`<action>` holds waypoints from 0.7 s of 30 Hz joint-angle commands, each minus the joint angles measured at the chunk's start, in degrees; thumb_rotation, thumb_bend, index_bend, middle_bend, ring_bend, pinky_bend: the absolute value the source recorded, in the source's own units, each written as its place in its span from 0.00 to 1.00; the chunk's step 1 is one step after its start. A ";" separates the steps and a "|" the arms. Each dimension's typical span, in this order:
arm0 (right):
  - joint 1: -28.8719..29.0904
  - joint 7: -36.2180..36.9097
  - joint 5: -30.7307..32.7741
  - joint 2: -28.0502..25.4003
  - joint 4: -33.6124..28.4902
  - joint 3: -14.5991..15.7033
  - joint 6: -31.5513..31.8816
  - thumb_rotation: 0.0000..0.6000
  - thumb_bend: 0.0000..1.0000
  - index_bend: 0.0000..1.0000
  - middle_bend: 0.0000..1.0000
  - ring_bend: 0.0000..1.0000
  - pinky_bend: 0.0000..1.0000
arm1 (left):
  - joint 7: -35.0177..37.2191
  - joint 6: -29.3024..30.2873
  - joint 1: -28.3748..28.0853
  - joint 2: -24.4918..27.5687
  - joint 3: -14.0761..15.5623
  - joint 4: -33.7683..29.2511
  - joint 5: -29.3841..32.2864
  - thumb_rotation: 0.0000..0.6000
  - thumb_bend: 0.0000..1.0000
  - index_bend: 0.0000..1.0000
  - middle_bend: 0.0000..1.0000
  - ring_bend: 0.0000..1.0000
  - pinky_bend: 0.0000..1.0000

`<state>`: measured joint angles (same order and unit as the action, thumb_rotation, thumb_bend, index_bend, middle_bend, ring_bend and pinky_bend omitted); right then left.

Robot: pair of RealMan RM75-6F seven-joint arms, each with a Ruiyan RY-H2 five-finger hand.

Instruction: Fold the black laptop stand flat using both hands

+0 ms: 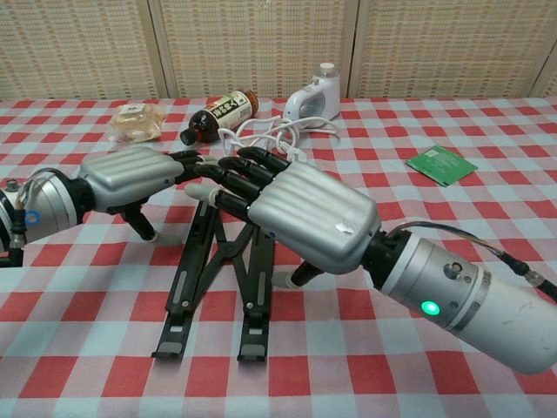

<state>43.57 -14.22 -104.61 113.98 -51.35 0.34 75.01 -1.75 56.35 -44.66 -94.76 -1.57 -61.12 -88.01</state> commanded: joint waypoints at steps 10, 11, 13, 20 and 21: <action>10.94 1.54 3.63 -23.46 -29.46 -1.06 -22.73 1.00 0.00 0.00 0.00 0.00 0.00 | -1.57 5.97 5.45 8.02 -1.48 -5.76 3.31 1.00 0.22 0.00 0.00 0.00 0.20; 12.75 2.26 4.18 -24.97 -30.88 -1.27 -26.10 1.00 0.00 0.00 0.00 0.00 0.00 | -1.85 6.42 5.81 8.67 -1.50 -6.28 3.35 1.00 0.22 0.00 0.00 0.00 0.20; 15.22 3.10 4.90 -26.38 -32.04 -1.66 -30.45 1.00 0.00 0.00 0.00 0.00 0.00 | -2.12 6.87 6.23 9.49 -1.50 -7.03 3.37 1.00 0.22 0.00 0.00 0.00 0.20; 22.19 4.86 5.04 -25.83 -29.64 -2.54 -39.26 1.00 0.00 0.00 0.00 0.00 0.00 | -1.99 8.25 7.38 10.81 -1.41 -8.32 2.91 1.00 0.22 0.00 0.00 0.00 0.20; 22.82 5.03 4.86 -25.40 -28.97 -2.51 -39.75 1.00 0.00 0.00 0.00 0.00 0.00 | -1.85 8.37 7.49 10.87 -1.39 -8.31 2.84 1.00 0.22 0.00 0.00 0.00 0.20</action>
<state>64.92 -10.03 -99.87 88.34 -81.31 -1.83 36.66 -3.70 64.64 -37.25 -83.95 -2.99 -69.40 -85.10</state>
